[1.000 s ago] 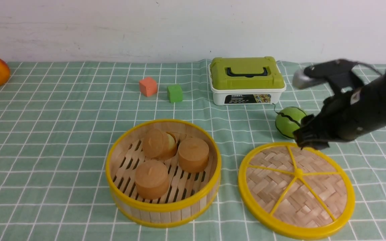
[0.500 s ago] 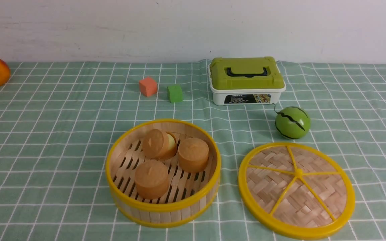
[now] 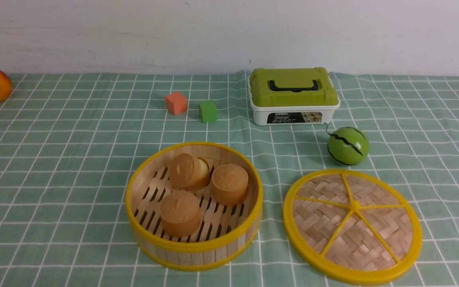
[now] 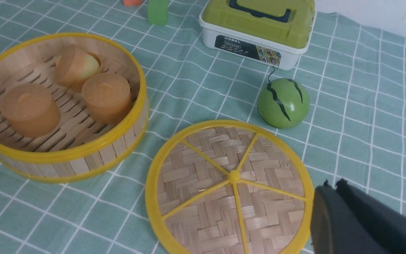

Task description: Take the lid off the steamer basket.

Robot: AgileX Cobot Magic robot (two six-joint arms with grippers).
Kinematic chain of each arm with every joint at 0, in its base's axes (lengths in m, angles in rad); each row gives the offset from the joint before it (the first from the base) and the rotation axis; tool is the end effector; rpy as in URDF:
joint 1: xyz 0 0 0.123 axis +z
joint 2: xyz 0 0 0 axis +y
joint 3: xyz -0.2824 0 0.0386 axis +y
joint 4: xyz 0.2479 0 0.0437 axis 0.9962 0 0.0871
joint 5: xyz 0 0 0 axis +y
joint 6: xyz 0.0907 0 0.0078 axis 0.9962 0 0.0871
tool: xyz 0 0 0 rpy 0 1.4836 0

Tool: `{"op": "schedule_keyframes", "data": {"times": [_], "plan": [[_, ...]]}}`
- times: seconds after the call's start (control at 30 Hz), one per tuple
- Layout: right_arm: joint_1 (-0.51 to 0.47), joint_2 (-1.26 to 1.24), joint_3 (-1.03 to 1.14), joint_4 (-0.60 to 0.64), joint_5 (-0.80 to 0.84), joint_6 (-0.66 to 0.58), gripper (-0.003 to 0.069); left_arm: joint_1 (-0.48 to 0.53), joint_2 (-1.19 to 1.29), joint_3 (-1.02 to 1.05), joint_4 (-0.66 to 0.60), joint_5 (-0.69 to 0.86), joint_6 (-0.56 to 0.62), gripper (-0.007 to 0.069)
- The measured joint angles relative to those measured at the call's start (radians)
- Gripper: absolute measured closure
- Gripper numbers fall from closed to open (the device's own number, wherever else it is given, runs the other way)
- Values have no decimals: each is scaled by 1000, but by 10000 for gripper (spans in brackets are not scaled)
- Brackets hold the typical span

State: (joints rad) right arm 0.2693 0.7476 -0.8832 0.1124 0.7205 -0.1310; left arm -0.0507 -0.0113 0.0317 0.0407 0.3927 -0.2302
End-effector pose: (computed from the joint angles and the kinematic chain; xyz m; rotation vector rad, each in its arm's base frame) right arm 0.1319 0.0434 0.3769 -0.3706 2.0373 0.2137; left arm 0.0521 -0.0012 0.1678 -0.1452 1.8936 -0.1508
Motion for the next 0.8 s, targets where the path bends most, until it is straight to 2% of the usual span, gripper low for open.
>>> {"op": "schedule_keyframes", "data": {"times": [0.2,0.3,0.37,0.47,0.57,0.67,0.8], "plan": [[0,0,1,-6,0,0,666,0,0,0,0,0,0,386],[0,-4,14,35,-17,0,664,0,0,0,0,0,0,386],[0,-43,77,75,-101,0,659,0,0,0,0,0,0,386],[-11,-136,179,42,-213,0,658,0,0,0,0,0,0,386],[-52,-236,276,-6,-286,6,657,0,0,0,0,0,0,386],[-170,-419,453,-87,-334,41,657,0,0,0,0,0,0,386],[-266,-556,606,-102,-365,74,657,0,0,0,0,0,0,386]]}}
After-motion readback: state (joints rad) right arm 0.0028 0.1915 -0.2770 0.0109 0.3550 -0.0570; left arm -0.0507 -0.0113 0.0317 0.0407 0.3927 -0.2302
